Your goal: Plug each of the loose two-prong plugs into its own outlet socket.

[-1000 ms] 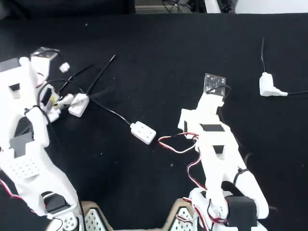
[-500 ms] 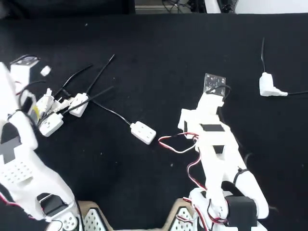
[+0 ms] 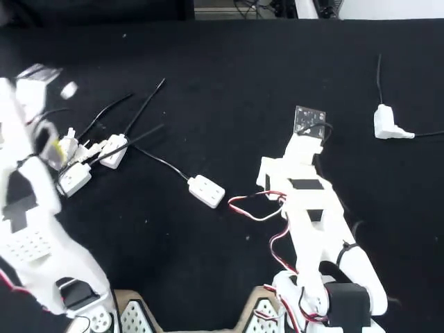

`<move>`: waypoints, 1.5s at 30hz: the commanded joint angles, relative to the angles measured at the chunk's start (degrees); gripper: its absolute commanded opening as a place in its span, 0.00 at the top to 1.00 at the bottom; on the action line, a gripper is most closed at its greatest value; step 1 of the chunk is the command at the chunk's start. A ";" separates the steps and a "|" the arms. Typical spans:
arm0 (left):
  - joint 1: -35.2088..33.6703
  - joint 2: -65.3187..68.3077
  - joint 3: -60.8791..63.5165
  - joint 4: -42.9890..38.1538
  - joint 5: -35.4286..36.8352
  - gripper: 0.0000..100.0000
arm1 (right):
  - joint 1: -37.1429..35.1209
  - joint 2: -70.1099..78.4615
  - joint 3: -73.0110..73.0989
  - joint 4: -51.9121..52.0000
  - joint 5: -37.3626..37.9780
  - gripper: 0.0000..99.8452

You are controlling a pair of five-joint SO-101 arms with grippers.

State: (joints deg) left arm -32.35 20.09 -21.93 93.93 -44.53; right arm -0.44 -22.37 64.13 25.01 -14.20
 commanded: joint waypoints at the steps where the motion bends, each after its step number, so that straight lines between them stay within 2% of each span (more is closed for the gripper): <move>1: 8.66 -2.90 -5.76 -0.26 3.52 0.82 | -0.09 -2.24 -3.38 0.09 -0.53 0.88; 5: 13.14 -2.55 -5.58 -2.55 3.69 0.82 | -0.09 -2.24 -3.56 0.18 -0.53 0.88; 7: 13.67 -0.97 -4.79 -6.33 3.69 0.82 | -0.09 -2.24 -3.56 0.18 -0.53 0.88; 12: 9.98 3.16 -5.14 -13.45 3.69 0.82 | -0.09 -2.24 -3.56 0.26 -0.53 0.88; 24: 4.09 9.85 -6.20 -17.76 7.74 0.81 | -0.09 -2.24 -3.56 0.26 -0.53 0.88; 33: 4.62 13.01 -6.37 -18.02 8.00 0.82 | -0.09 -2.24 -3.56 0.26 -0.53 0.88; 35: 4.53 12.57 -6.37 -18.02 10.29 0.87 | -0.09 -2.24 -3.56 0.26 -0.53 0.88; 37: 4.26 12.13 -7.52 -17.58 13.71 0.98 | -0.09 -2.33 -3.56 0.26 -0.53 0.88; 39: 4.00 10.73 -9.71 -14.95 16.18 0.94 | -0.09 -2.42 -3.56 0.26 -0.53 0.88; 45: 4.97 5.45 -14.90 -4.84 17.49 0.97 | -0.18 -2.51 -3.56 0.26 -0.53 0.88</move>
State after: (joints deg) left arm -27.96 32.84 -30.46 83.38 -28.18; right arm -0.44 -22.37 64.13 25.01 -14.20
